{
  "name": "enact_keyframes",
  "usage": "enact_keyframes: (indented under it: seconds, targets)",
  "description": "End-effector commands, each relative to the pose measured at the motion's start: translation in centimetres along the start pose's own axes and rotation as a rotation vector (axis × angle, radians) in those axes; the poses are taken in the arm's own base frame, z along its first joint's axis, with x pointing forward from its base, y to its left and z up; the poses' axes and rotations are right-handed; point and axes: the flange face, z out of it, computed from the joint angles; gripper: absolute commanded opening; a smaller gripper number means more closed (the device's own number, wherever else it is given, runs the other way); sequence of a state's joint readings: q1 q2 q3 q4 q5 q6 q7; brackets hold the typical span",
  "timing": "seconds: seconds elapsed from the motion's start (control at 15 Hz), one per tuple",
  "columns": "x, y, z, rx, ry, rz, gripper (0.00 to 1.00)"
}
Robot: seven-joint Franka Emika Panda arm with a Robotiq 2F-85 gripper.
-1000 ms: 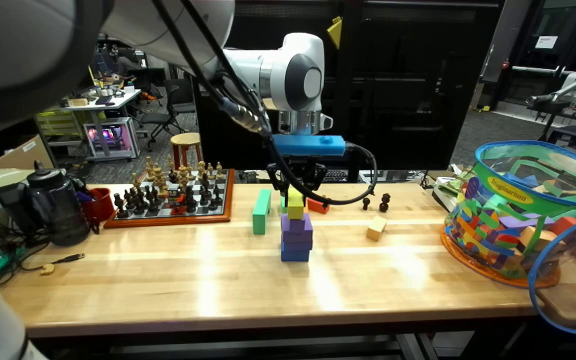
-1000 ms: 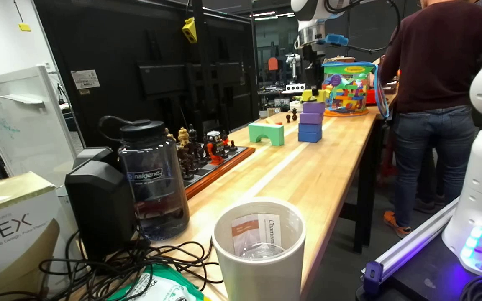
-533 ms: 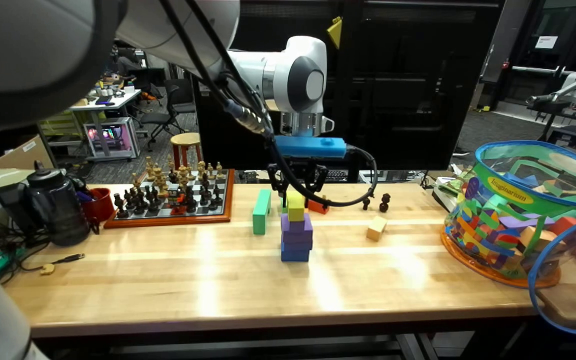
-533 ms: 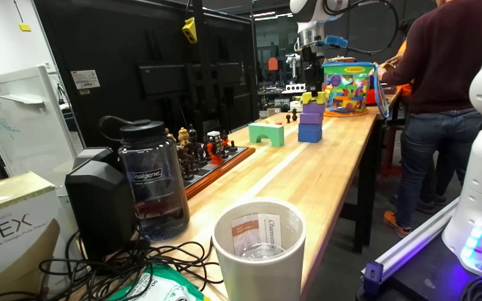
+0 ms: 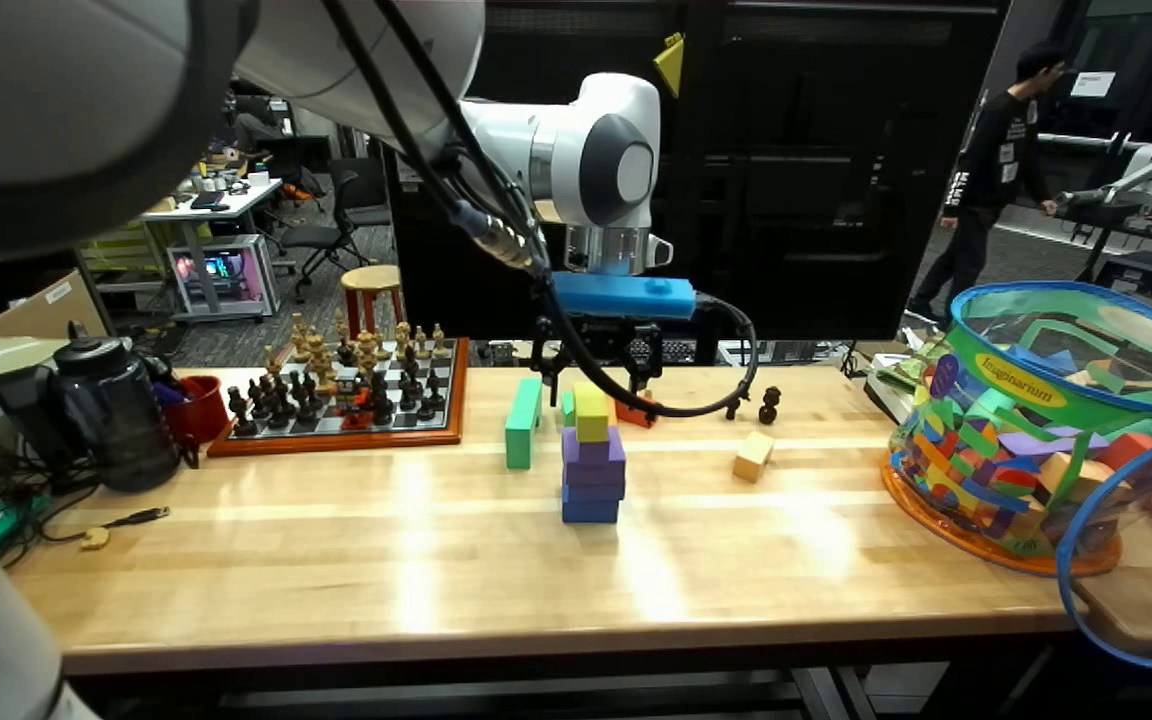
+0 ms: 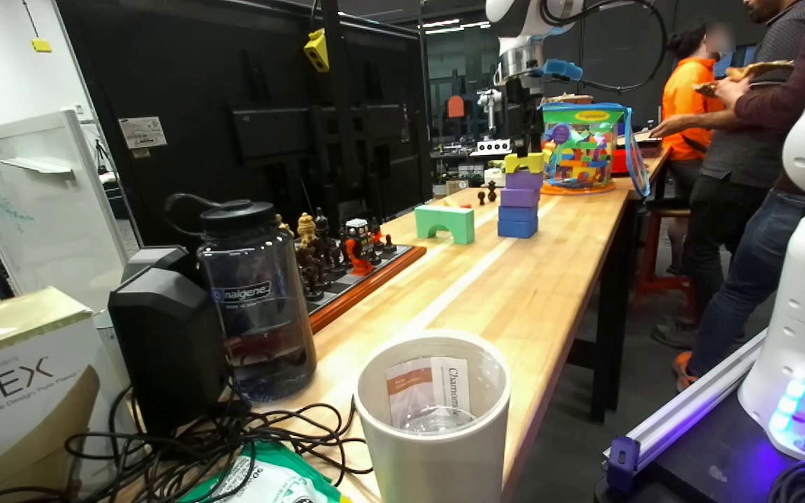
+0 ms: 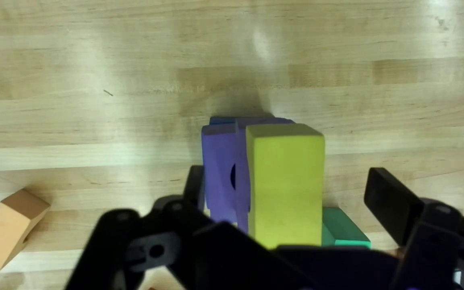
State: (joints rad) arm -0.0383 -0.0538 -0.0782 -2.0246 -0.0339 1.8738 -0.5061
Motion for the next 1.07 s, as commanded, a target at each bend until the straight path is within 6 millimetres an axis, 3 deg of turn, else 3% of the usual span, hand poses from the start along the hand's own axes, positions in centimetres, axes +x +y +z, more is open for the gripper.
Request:
enact_keyframes:
  seconds: [0.0,0.67,1.0]
  targets:
    - [-0.7,-0.1,-1.2,0.025,0.025,-0.011,1.00]
    - [-3.6,0.4,-4.6,0.028,0.224,0.049,1.00]
    - [-5.1,1.8,-4.8,0.040,0.377,0.125,1.00]
